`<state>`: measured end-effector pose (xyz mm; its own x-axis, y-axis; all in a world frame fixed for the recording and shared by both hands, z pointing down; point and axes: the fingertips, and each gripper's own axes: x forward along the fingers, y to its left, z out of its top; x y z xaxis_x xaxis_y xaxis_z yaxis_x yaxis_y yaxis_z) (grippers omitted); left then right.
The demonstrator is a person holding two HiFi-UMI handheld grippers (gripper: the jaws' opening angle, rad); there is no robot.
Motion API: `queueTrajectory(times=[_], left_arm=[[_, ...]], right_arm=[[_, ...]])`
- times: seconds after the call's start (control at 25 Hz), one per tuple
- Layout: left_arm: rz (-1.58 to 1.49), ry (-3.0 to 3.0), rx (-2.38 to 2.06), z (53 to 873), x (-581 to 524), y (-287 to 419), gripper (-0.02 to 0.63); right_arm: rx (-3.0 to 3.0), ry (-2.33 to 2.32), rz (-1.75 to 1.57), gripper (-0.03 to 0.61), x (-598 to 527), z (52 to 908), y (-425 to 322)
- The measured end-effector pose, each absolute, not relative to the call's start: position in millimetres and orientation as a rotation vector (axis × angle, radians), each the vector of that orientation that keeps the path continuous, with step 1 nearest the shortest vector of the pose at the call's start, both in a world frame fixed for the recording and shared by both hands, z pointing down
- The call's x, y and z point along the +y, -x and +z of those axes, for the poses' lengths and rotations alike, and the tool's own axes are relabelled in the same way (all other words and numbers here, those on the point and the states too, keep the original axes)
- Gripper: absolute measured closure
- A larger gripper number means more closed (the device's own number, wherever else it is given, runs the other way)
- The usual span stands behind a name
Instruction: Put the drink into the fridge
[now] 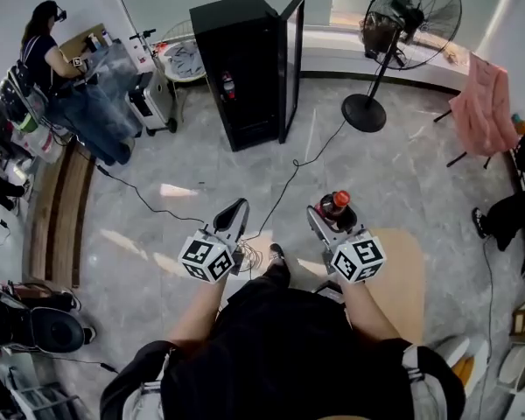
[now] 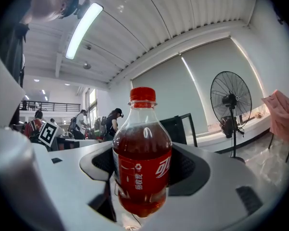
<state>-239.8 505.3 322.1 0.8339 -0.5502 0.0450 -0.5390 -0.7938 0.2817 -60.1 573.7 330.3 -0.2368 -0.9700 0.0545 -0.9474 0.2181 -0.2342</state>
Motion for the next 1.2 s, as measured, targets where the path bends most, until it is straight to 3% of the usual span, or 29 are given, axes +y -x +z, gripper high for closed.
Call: queueTrajectory(times=[0.56,1.2], left_arm=[[-0.144,-2.694,-0.871,302.1,303.3,175.7,0.588],[-0.078,-2.626,-1.107,346.7,118.2,105.0,0.588]], right_arm=[[2.471,1.855,-0.276,0.270,366.1,291.3,-13.3],[2.564,1.703,-0.367,0.270,160.0,340.1,-95.5]])
